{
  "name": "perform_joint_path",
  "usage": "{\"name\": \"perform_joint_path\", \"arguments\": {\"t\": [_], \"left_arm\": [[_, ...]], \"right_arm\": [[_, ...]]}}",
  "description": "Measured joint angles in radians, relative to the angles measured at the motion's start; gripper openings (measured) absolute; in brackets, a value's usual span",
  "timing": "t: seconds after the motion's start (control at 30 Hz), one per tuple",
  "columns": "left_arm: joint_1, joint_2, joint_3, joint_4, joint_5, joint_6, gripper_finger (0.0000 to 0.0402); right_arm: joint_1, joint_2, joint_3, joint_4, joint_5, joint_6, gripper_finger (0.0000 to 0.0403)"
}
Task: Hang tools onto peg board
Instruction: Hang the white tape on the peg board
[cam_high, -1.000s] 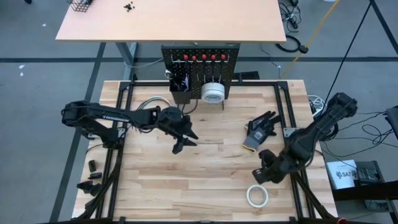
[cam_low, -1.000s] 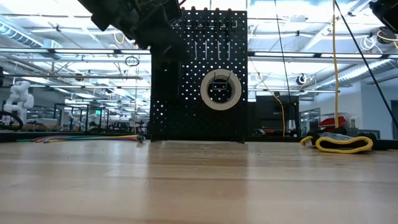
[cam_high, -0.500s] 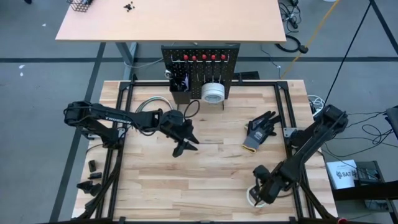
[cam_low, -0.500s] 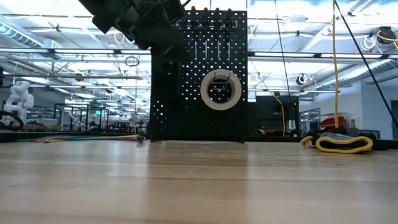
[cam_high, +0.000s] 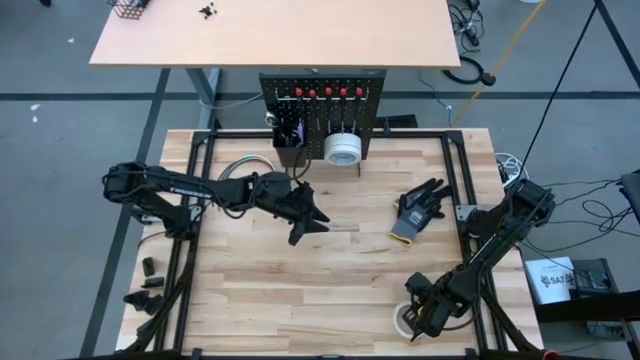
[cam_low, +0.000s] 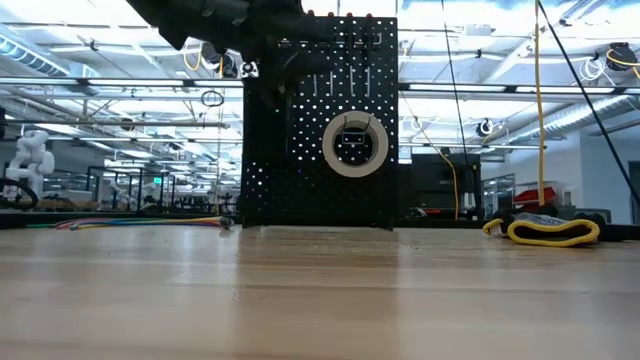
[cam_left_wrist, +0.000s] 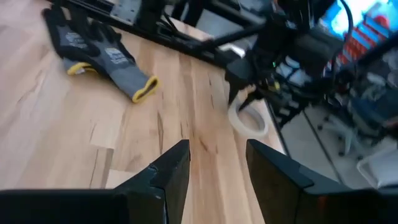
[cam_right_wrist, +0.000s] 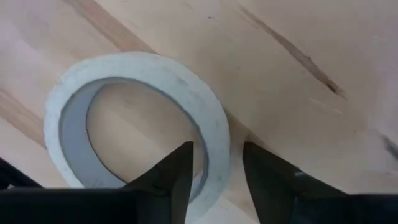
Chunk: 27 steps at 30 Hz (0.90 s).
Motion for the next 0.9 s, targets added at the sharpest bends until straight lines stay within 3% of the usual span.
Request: {"name": "perform_joint_path", "arguments": {"t": [0.17, 0.3, 0.5, 0.67, 0.73, 0.8, 0.9], "left_arm": [[-0.004, 0.0, 0.001, 0.034, -0.042, -0.062, 0.016], [-0.004, 0.0, 0.001, 0.066, -0.053, -0.137, 0.016], [-0.02, 0.0, 0.001, 0.14, -0.077, -0.356, 0.016], [-0.068, 0.003, 0.002, 0.16, -0.201, -0.604, 0.016], [-0.092, 0.009, 0.002, 0.163, -0.238, -0.664, 0.016], [-0.118, 0.017, 0.002, 0.175, -0.272, -0.69, 0.016], [-0.15, 0.023, 0.002, 0.187, -0.333, -0.689, 0.016]], "right_arm": [[-0.001, -0.003, 0.0, -0.033, 0.008, -0.005, 0.011], [-0.006, -0.01, -0.002, -0.022, 0.071, -0.046, 0.004], [-0.03, -0.06, 0.064, -0.114, 0.415, -0.137, 0.0032], [-0.085, -0.095, 0.151, -0.284, 0.808, -0.329, 0.0032], [-0.135, -0.101, 0.181, -0.318, 0.891, -0.418, 0.0032], [-0.204, -0.105, 0.207, -0.312, 0.89, -0.542, 0.0032], [-0.312, -0.103, 0.215, -0.227, 0.783, -0.765, 0.0032]]}}
